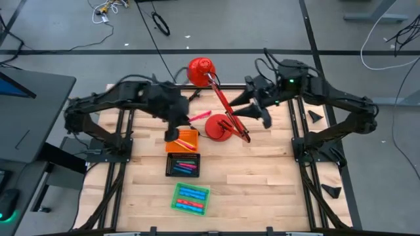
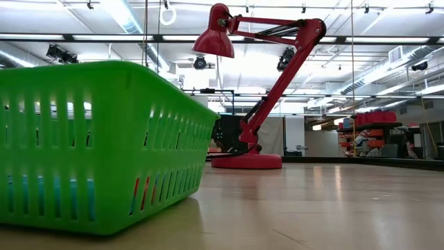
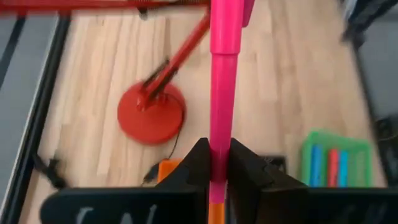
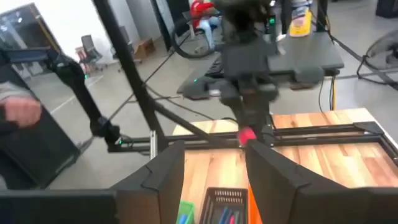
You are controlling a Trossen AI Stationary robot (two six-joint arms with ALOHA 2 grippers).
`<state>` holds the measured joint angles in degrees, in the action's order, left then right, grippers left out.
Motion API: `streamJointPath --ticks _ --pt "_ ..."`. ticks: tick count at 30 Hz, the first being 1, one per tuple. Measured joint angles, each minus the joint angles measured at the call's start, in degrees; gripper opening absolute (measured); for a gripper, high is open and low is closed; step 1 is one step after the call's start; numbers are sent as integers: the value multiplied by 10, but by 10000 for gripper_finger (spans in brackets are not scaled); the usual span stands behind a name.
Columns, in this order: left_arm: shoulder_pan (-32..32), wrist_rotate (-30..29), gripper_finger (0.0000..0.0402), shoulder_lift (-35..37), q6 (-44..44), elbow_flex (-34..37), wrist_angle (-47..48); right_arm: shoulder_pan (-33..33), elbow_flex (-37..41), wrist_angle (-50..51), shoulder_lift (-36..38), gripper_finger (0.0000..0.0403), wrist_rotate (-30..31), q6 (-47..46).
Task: Pick & Place Markers
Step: Put the pink pen into the orange bin
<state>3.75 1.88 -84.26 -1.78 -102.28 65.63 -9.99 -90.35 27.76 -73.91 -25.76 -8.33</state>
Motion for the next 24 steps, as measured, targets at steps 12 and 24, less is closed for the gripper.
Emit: streamJointPath --ticks 12,24 --pt "-1 -50 35 -105 -64 -13 155 5 32 78 151 169 31 58" --pt "4 -100 35 -115 -84 -13 187 5 269 -68 351 169 58 -34"
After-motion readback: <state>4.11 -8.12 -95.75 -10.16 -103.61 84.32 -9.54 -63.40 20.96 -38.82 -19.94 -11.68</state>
